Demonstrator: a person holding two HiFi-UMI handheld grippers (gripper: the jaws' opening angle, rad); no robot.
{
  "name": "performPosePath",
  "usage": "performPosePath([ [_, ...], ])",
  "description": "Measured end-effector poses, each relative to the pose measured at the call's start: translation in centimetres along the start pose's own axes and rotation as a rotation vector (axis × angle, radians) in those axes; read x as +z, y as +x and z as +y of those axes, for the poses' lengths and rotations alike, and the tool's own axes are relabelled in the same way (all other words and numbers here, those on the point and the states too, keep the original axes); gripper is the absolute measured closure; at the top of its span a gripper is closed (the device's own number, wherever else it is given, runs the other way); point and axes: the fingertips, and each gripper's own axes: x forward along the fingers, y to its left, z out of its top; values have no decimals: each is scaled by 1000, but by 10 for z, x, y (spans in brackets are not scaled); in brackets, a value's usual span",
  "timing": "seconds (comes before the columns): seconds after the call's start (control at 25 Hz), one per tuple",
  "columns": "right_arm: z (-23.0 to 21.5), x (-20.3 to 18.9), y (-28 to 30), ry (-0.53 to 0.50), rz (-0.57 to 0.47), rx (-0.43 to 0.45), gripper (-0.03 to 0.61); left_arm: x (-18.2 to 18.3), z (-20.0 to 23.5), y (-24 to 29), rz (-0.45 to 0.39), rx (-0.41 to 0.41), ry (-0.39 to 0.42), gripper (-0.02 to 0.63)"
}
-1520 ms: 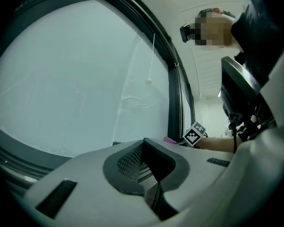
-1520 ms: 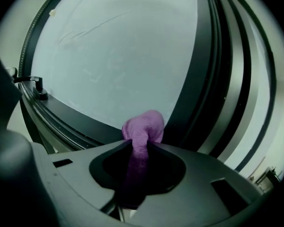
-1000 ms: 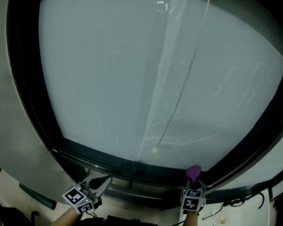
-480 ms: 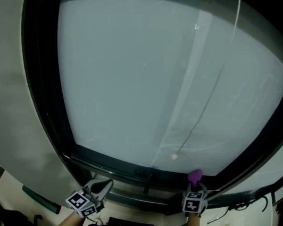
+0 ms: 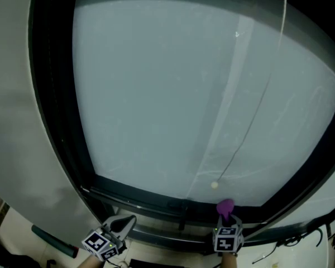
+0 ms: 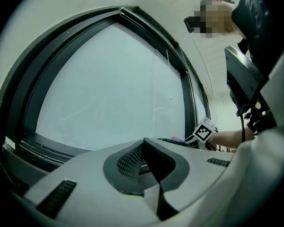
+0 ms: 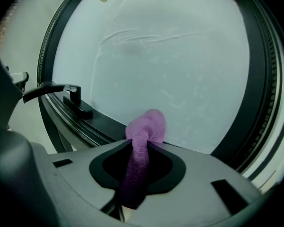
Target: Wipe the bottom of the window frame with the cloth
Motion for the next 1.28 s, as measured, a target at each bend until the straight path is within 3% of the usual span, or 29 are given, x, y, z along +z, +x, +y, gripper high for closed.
performPosePath([
  [0.92, 80, 29, 0, -153, -29, 138, 494, -4, 17, -16, -13, 0, -25, 609],
  [1.28, 100, 44, -4, -118, -84, 211, 494, -2, 20, -28, -15, 24, -25, 609],
])
